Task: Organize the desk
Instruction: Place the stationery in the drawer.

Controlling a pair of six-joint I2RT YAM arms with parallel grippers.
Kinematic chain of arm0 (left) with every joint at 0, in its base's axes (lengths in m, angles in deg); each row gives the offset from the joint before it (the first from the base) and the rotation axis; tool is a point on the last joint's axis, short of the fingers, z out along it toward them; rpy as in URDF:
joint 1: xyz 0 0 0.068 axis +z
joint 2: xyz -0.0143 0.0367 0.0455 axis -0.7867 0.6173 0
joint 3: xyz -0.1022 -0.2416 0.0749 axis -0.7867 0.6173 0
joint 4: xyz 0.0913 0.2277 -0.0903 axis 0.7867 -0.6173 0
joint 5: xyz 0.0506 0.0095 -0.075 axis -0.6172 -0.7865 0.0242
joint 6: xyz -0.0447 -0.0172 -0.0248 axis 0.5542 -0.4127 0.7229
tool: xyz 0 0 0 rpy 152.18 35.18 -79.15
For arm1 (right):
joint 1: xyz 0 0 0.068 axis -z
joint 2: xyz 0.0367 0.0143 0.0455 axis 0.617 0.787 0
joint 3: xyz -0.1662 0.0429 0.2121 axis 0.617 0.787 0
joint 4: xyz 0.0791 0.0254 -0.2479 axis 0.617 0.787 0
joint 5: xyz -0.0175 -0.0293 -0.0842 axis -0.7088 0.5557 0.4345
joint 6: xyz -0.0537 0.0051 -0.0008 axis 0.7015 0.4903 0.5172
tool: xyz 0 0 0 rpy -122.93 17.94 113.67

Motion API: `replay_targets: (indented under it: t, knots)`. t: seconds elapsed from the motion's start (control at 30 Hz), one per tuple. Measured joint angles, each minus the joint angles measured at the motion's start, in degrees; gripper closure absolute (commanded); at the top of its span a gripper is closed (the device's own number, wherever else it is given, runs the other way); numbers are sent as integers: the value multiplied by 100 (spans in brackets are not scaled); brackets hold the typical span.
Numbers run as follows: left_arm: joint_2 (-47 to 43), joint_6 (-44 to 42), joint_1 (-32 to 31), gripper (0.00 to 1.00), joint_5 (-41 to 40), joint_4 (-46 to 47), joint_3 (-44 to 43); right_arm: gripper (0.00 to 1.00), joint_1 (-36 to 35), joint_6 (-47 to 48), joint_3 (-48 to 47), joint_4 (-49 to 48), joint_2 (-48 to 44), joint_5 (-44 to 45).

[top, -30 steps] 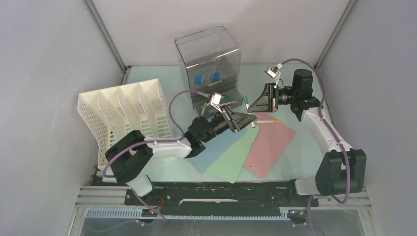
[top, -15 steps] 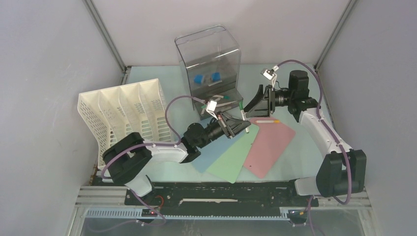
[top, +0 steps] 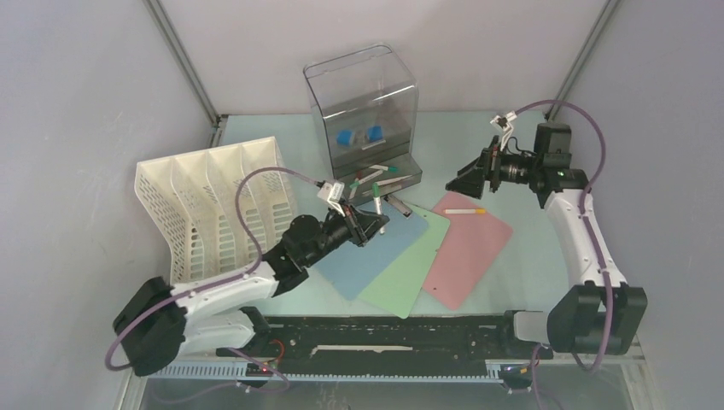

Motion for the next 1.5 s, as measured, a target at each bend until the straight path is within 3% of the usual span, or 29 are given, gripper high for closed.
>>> replay_targets:
  t: [0.23,0.5,0.9,1.17,1.37,1.5]
  knots:
    - [-1261,-1443,11,100,-929,-2763,-446,0,105,1143,-39,841,-702,1598]
    - [-1727,-2730,127,97,-1648,-3799,-474,0,352,1556,811,573,-1268,2592]
    - [417,-4065,402,98,-1749,-4542,-1825,0,229,1694,872,474,-986,2754]
    - [2081,-4861,942,97,-1600,-4885,-3335,0,-214,1884,872,518,-743,3073]
    - [3119,-5405,1117,86,-1709,-4999,-4406,0,-229,1971,846,599,-459,3130]
    - [3711,-5663,1126,69,-1989,-5031,-4795,0,-337,2033,798,767,-251,3161]
